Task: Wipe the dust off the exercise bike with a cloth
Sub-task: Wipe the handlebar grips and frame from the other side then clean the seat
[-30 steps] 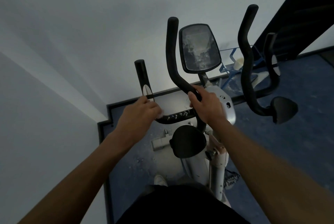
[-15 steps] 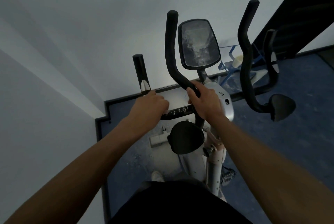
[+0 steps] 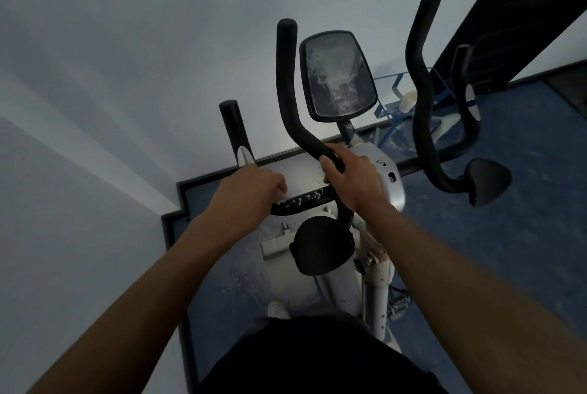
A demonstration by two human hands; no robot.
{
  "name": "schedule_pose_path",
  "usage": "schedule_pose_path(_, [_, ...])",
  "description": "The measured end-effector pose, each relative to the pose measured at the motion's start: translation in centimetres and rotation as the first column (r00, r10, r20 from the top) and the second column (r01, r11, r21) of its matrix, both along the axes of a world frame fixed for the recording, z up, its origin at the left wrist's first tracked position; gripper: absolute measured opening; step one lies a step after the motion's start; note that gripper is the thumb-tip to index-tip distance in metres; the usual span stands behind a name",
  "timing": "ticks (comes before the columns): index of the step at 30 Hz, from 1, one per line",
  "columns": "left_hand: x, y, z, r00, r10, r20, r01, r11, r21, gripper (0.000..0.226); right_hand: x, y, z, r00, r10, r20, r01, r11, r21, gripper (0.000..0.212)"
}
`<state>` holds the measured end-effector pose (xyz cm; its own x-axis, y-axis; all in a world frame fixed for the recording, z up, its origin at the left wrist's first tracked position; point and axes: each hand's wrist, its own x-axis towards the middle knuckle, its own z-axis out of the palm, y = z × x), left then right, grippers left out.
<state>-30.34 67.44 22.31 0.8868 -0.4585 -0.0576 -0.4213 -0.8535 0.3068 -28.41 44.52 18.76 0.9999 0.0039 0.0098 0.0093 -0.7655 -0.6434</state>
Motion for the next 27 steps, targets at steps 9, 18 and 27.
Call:
schedule_pose_path(9, [-4.2, 0.7, -1.7, 0.986, 0.064, 0.152, -0.018, 0.959, -0.284, 0.021, 0.1, -0.2, -0.1, 1.000, 0.002, -0.015, -0.002, 1.000, -0.002, 0.044])
schedule_pose_path(18, [-5.8, 0.5, -2.0, 0.980, 0.043, 0.194, 0.011, 0.963, -0.270, 0.019, 0.0, -0.1, -0.1, 1.000, -0.008, -0.019, 0.008, 1.000, 0.008, 0.040])
schedule_pose_path(27, [-6.4, -1.1, -3.2, 0.981, 0.060, 0.186, -0.004, 0.957, -0.289, 0.027, 0.1, -0.1, -0.2, 1.000, -0.002, -0.016, 0.002, 1.000, -0.010, 0.042])
